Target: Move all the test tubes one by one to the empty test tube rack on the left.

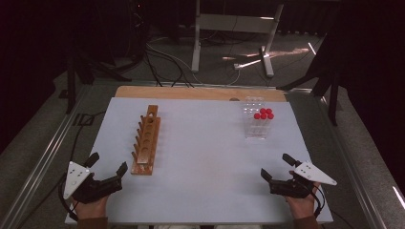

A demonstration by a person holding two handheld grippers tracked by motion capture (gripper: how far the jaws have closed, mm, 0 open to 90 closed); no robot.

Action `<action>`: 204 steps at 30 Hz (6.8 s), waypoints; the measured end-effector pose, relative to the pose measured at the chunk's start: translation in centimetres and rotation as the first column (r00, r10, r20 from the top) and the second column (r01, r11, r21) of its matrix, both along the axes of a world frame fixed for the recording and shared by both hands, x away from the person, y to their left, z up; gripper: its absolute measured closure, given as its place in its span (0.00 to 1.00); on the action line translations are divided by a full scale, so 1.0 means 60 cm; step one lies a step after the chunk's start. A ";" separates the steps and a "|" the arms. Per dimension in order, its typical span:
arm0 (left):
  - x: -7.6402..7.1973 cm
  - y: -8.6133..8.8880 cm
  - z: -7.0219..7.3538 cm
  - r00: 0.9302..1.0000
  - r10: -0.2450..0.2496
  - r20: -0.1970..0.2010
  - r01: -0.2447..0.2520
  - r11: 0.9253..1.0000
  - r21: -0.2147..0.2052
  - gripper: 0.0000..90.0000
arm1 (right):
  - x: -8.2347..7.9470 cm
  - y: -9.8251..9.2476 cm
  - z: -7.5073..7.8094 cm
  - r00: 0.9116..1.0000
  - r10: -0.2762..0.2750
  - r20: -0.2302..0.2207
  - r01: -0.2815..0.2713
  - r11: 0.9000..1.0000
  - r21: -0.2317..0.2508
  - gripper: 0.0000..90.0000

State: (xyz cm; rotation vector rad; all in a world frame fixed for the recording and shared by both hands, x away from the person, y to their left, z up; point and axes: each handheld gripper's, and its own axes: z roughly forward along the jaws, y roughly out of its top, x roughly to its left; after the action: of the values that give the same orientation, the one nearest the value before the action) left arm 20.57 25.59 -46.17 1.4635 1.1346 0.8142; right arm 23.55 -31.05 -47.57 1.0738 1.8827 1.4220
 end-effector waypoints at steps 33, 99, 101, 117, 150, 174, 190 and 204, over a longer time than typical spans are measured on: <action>0.003 0.007 -0.006 0.998 0.066 -0.020 -0.067 0.998 -0.023 0.01 | 0.053 0.001 0.062 0.999 -0.031 0.026 0.031 1.000 0.005 0.00; -0.001 0.035 -0.015 0.984 0.164 -0.064 -0.170 0.979 -0.113 0.01 | 0.265 -0.010 -0.018 0.964 -0.251 -0.085 0.248 0.968 -0.043 0.80; -0.001 0.036 -0.015 0.985 0.163 -0.064 -0.170 0.979 -0.115 0.01 | 0.267 -0.008 -0.019 0.963 -0.256 -0.087 0.253 0.966 -0.042 0.81; -0.001 0.037 -0.015 0.984 0.165 -0.070 -0.172 0.978 -0.117 0.01 | 0.255 -0.010 0.014 0.965 -0.261 -0.021 0.260 0.965 -0.033 0.83; 0.002 0.022 -0.010 0.987 0.145 -0.072 -0.151 0.985 -0.081 0.01 | 0.176 0.001 0.086 0.992 -0.109 0.056 0.108 0.994 0.022 0.83; 0.013 -0.067 0.041 0.994 -0.081 -0.068 0.081 0.997 -0.004 0.01 | 0.131 0.070 0.077 0.997 0.073 0.018 -0.074 0.996 0.058 0.83; 0.085 -0.213 0.107 0.939 -0.342 -0.034 0.343 0.939 0.033 0.01 | 0.120 0.105 0.077 0.984 0.177 0.001 -0.177 0.983 0.043 0.83; 0.141 -0.343 0.115 0.876 -0.476 -0.081 0.479 0.877 0.029 0.07 | 0.106 0.154 0.070 0.962 0.271 -0.022 -0.271 0.963 -0.006 0.82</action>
State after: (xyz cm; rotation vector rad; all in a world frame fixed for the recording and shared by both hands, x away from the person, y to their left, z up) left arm 29.04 5.03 -39.30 1.7298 0.7522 0.4440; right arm 29.93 -21.82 -43.35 0.8529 2.1128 1.5527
